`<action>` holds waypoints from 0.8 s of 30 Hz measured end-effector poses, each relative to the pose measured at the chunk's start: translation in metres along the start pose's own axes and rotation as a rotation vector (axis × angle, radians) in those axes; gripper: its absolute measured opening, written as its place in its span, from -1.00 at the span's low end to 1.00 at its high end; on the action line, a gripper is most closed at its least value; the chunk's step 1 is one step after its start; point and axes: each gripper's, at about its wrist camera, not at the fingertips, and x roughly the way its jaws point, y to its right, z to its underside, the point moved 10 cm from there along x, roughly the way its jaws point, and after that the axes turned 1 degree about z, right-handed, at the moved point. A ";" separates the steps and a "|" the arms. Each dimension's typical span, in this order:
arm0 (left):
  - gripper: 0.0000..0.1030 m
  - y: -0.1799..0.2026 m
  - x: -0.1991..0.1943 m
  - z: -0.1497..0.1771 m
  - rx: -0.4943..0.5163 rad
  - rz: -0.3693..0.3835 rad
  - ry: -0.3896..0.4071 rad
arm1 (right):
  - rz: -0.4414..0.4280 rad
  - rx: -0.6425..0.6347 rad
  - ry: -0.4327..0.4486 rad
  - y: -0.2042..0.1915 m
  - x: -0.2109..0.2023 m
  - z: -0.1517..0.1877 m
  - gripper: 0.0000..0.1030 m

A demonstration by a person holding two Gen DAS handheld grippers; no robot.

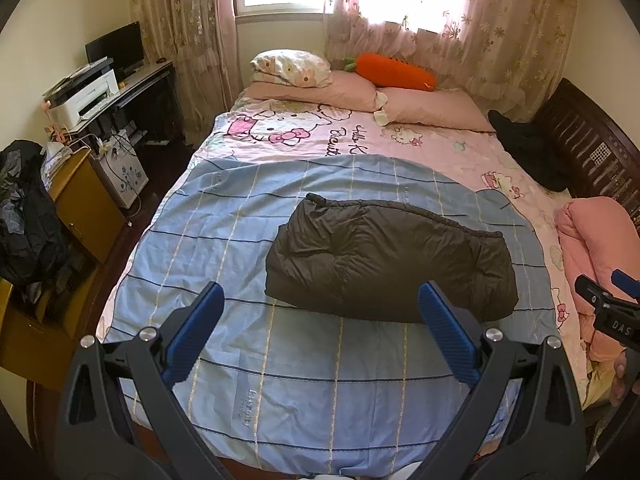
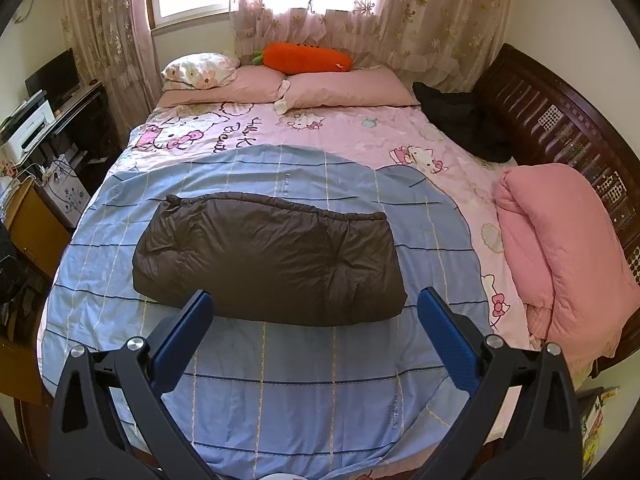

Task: Fold large clothes

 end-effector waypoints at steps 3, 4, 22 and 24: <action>0.92 0.000 0.001 0.000 0.000 0.000 -0.001 | 0.002 0.000 0.001 0.000 0.000 0.000 0.97; 0.92 0.000 0.001 0.000 0.000 0.000 0.000 | -0.001 0.000 0.000 0.000 0.000 0.000 0.97; 0.96 0.010 0.003 0.005 0.051 0.016 -0.013 | 0.008 0.020 -0.002 0.007 0.000 0.008 0.97; 0.96 0.013 0.002 0.006 0.062 0.021 -0.009 | 0.012 0.024 0.000 0.009 -0.001 0.010 0.97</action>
